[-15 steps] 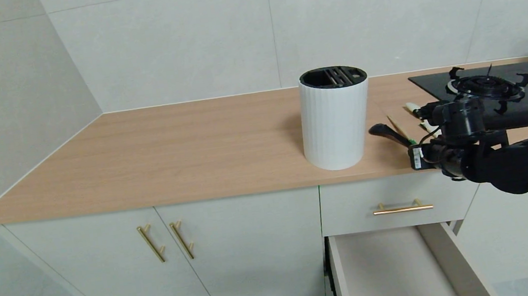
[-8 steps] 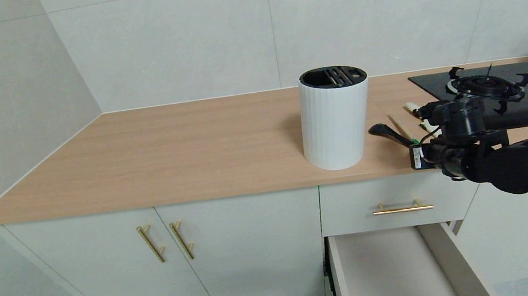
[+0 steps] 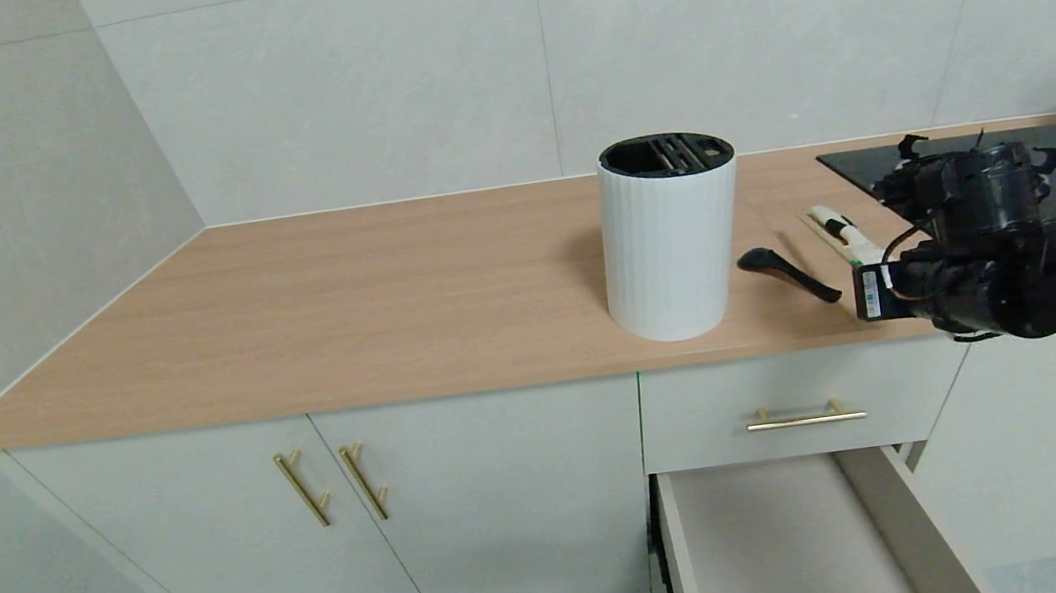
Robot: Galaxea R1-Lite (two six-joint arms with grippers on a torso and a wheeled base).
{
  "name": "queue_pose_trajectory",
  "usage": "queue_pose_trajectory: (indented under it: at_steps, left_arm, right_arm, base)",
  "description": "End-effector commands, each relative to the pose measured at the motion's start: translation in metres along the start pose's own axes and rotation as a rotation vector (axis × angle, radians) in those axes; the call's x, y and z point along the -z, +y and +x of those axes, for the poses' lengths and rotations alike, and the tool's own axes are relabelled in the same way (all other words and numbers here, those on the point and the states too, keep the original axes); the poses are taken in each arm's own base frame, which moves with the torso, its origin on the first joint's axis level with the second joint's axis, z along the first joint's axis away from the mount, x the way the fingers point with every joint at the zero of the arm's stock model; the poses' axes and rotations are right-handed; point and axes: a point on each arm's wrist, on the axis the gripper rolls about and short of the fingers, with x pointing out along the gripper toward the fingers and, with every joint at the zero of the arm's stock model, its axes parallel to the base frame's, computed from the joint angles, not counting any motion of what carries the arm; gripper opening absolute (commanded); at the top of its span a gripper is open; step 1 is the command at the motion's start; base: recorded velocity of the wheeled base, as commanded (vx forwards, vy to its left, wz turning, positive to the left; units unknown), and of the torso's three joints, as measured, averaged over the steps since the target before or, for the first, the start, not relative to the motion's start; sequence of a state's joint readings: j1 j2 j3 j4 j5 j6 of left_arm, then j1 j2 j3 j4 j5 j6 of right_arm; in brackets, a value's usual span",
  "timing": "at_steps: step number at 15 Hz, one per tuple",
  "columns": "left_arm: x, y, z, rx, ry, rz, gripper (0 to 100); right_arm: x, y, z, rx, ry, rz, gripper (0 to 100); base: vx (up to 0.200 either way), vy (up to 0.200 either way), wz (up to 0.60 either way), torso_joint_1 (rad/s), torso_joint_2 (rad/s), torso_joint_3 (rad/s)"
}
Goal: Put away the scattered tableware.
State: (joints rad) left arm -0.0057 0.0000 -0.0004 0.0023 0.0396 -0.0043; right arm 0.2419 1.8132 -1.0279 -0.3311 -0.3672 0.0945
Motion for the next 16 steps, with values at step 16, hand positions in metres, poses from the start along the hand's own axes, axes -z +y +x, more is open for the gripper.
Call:
queue_pose_trajectory:
  at_steps: [16]
  left_arm:
    - [0.0, 0.0, 0.0, -0.001, 0.001, 0.0, 100]
  right_arm:
    - [-0.009, -0.055, -0.172, -0.438, 0.234, -0.215, 0]
  base:
    - [0.0, 0.0, 0.0, 0.0, 0.0, 0.0]
